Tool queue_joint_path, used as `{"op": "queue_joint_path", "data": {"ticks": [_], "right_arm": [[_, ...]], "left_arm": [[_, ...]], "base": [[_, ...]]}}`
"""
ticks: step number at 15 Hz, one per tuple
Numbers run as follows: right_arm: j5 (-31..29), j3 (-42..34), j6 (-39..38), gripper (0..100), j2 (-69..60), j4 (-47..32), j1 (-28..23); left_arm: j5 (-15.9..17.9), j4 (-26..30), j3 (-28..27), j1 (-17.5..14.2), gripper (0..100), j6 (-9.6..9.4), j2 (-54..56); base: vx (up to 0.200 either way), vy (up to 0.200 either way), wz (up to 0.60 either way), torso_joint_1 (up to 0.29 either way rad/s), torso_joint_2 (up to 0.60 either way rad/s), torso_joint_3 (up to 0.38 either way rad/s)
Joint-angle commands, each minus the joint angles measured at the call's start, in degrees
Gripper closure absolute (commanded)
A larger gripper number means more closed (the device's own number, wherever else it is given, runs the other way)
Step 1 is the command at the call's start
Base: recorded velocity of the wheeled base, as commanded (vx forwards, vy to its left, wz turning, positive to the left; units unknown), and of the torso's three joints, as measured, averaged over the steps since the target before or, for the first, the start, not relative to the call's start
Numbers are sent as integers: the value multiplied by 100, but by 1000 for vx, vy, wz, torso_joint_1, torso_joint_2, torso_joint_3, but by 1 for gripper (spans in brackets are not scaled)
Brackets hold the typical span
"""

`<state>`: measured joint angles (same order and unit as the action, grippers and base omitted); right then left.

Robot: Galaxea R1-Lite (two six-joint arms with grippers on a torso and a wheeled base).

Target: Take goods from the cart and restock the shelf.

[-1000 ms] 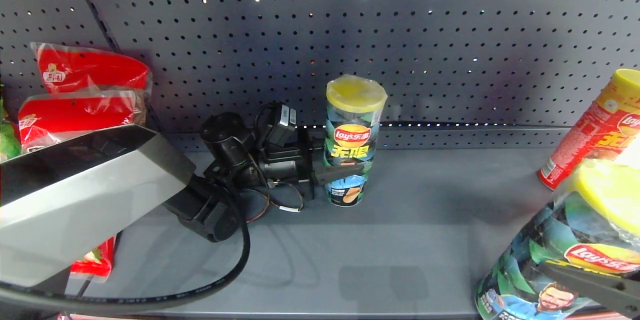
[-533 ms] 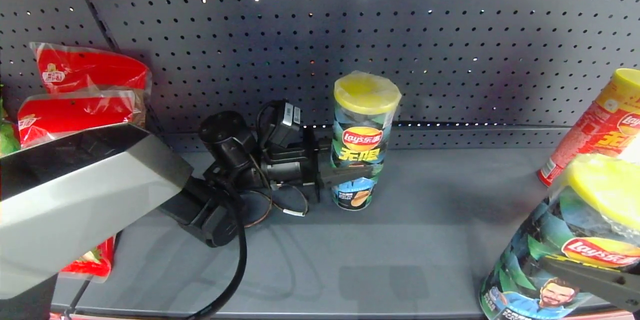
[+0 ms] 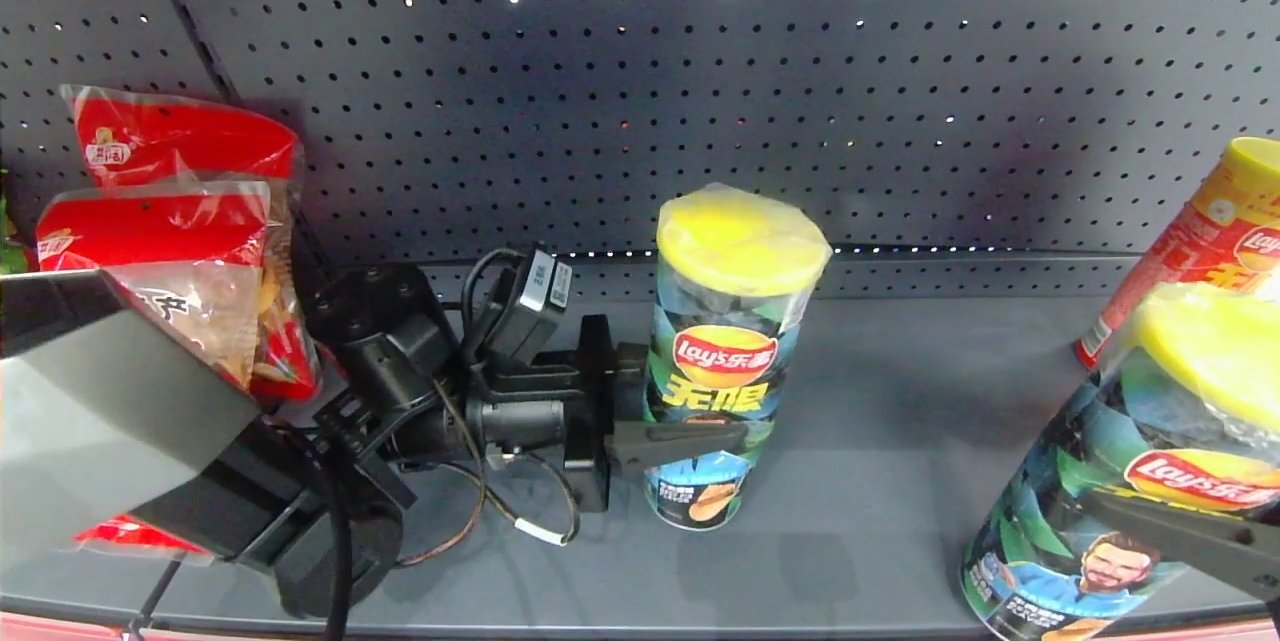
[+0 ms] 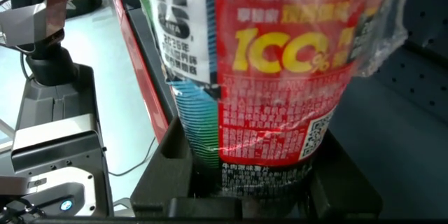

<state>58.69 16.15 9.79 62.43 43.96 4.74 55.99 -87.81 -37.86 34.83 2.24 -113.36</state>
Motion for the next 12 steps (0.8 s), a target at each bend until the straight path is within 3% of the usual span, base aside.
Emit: {"op": "queue_joint_path", "data": {"ticks": [1,6,12], "right_arm": [[3,55,-3,100,6,7,0],[11,81,-3,100,-11,7,0],[11,72,5,100,-20,7,9]], "left_arm": [[-115,9,447,112,100,13,350],[-264,18,719,252,100,31,279],[-484,9,350,446,100,136,-28]], "base": [[0,0,0,0,0,0],[0,0,0,0,0,0],[0,0,0,0,0,0]]}}
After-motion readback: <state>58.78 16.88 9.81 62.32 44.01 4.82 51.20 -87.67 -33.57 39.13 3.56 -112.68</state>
